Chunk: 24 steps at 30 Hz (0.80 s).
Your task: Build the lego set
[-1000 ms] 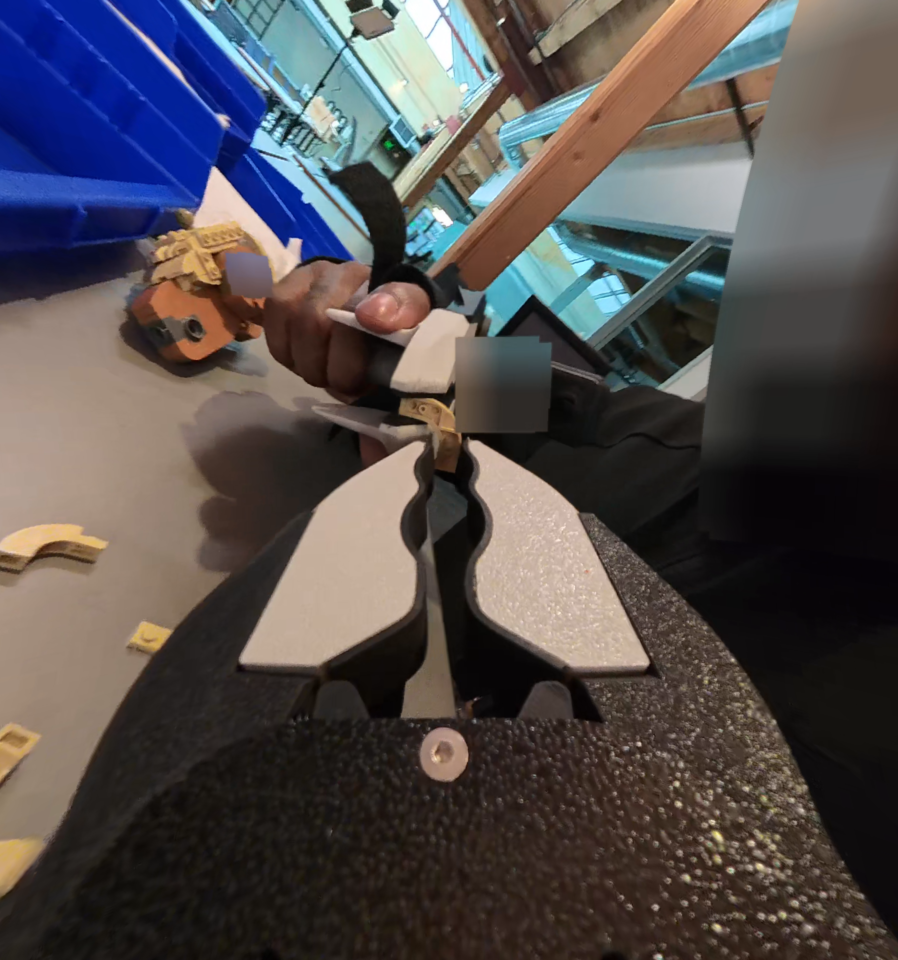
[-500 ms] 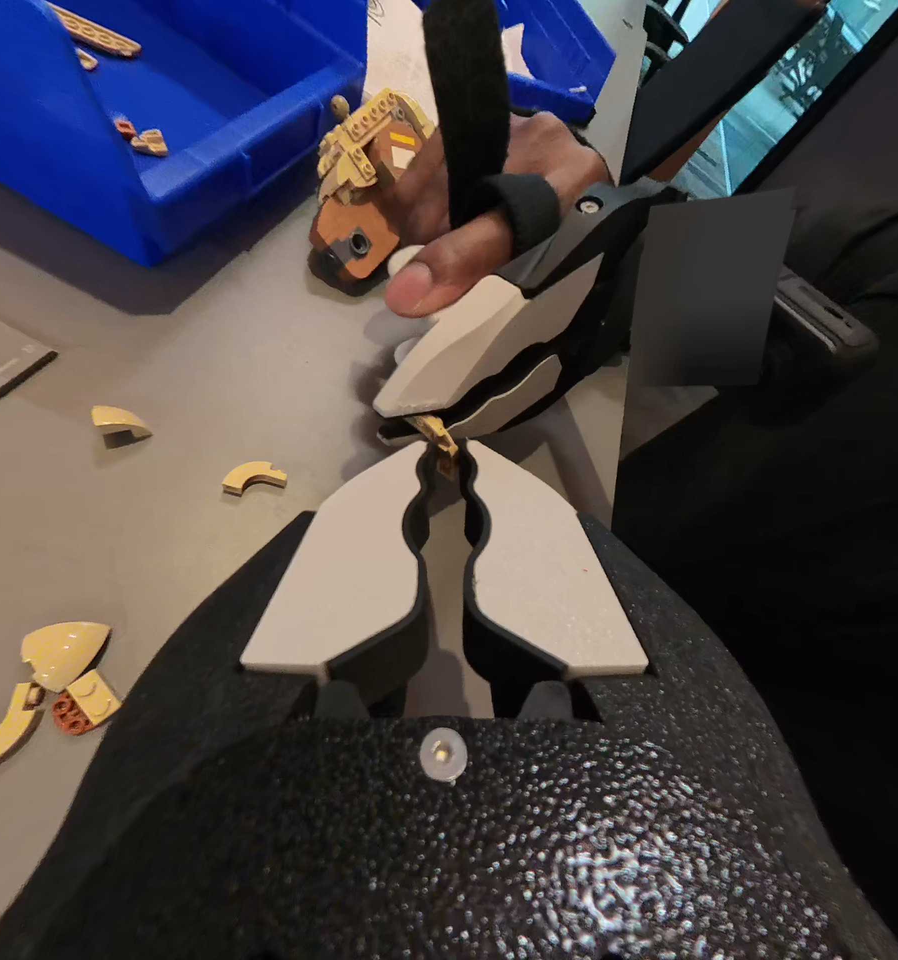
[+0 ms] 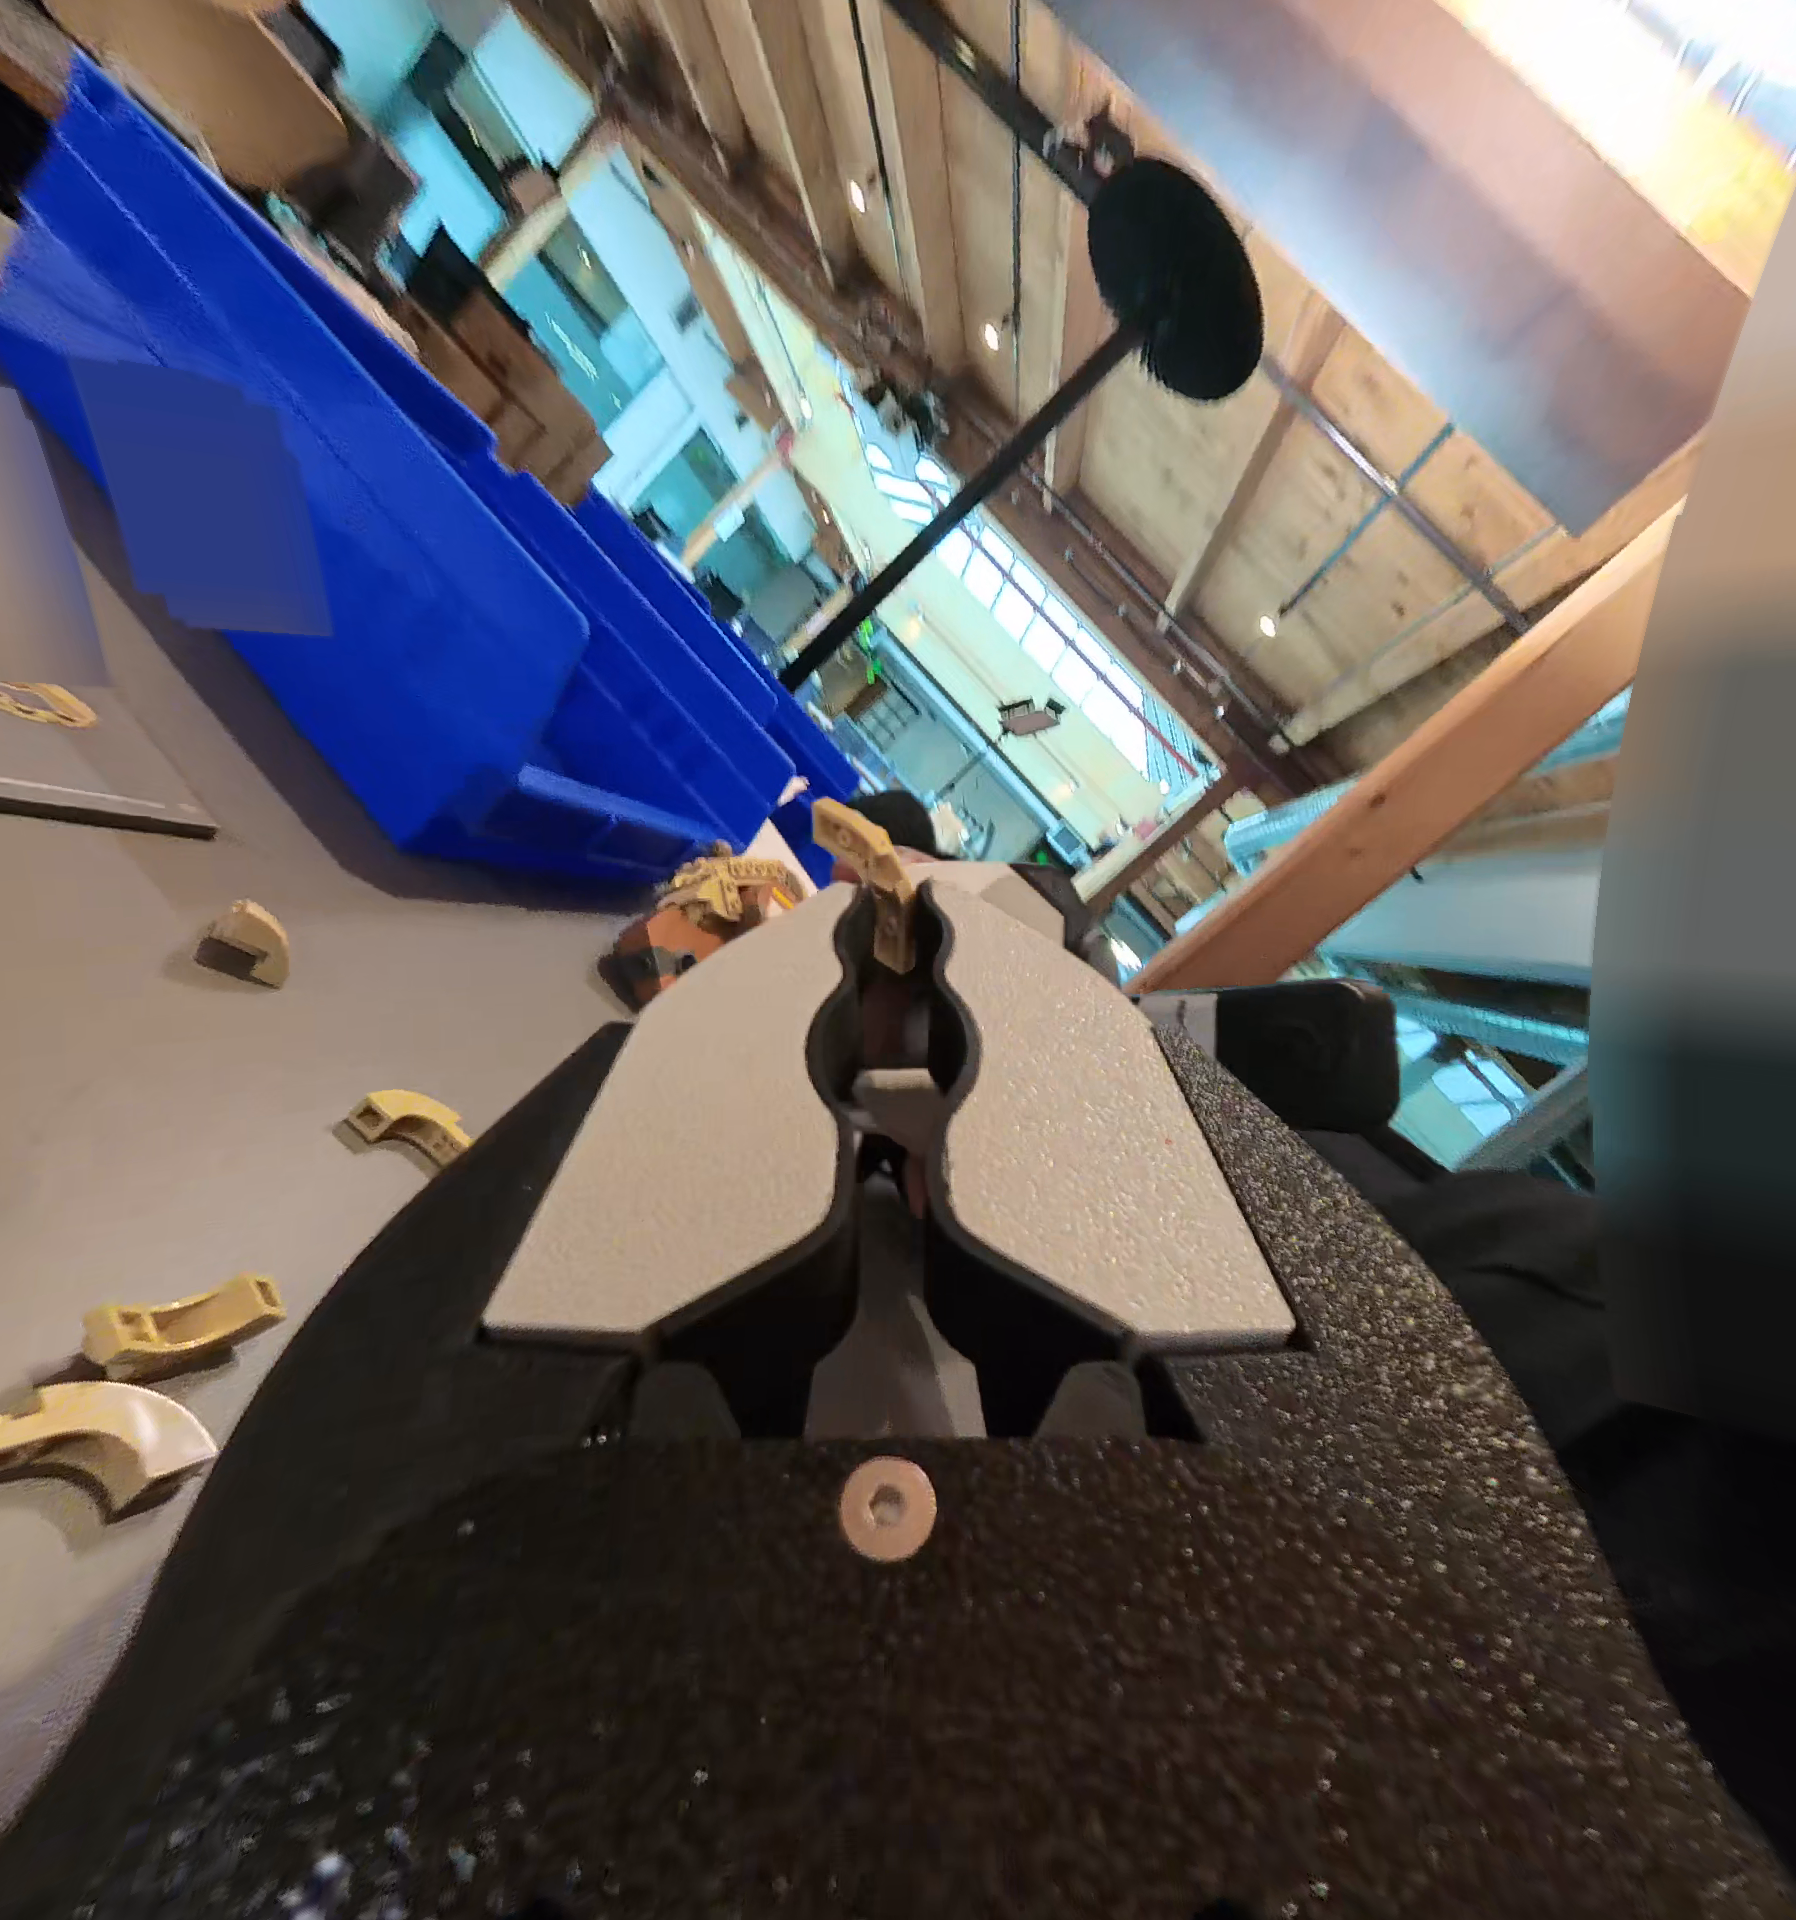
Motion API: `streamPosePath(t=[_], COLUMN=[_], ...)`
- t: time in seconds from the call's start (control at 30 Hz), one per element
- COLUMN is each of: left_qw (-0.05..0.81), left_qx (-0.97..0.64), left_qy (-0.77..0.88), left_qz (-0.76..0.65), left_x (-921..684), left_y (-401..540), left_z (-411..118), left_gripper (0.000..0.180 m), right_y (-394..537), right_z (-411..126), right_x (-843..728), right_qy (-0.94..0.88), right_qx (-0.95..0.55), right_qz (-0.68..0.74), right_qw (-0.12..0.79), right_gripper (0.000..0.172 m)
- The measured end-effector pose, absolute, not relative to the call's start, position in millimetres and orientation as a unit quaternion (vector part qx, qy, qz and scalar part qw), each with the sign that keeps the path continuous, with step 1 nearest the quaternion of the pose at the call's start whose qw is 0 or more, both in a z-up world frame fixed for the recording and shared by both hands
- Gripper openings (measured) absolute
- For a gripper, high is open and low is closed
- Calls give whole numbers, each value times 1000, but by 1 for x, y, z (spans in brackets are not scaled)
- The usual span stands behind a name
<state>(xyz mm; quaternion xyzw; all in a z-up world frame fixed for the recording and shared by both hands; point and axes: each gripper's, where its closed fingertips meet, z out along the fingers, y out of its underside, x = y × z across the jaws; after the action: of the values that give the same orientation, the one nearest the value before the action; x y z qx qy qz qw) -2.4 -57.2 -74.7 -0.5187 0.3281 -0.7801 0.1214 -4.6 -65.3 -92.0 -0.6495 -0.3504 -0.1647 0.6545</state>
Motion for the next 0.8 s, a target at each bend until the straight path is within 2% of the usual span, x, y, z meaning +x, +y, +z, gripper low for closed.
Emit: streamPosePath(t=[0.33,0.5,0.6,0.8], left_qw=[234,254,262,277], left_qx=[-486,-456,-456,-461], left_qy=[246,266,265,281], left_qz=[-806,-810,-808,-795], left_x=[0,2,3,5], left_y=[-67,-79,-78,-79], left_z=[-63,-58,-57,-59], left_gripper=[7,7,7,7], right_y=[-65,-69,-70,-70], right_z=[-73,-68,-66,-67], right_x=[-9,-9,-9,-8], right_qy=[-227,-195,-191,-191], right_qx=[-680,-682,-679,-682], right_qz=[-31,43,58,60], right_qw=[696,704,706,703], right_gripper=[20,16,9,8])
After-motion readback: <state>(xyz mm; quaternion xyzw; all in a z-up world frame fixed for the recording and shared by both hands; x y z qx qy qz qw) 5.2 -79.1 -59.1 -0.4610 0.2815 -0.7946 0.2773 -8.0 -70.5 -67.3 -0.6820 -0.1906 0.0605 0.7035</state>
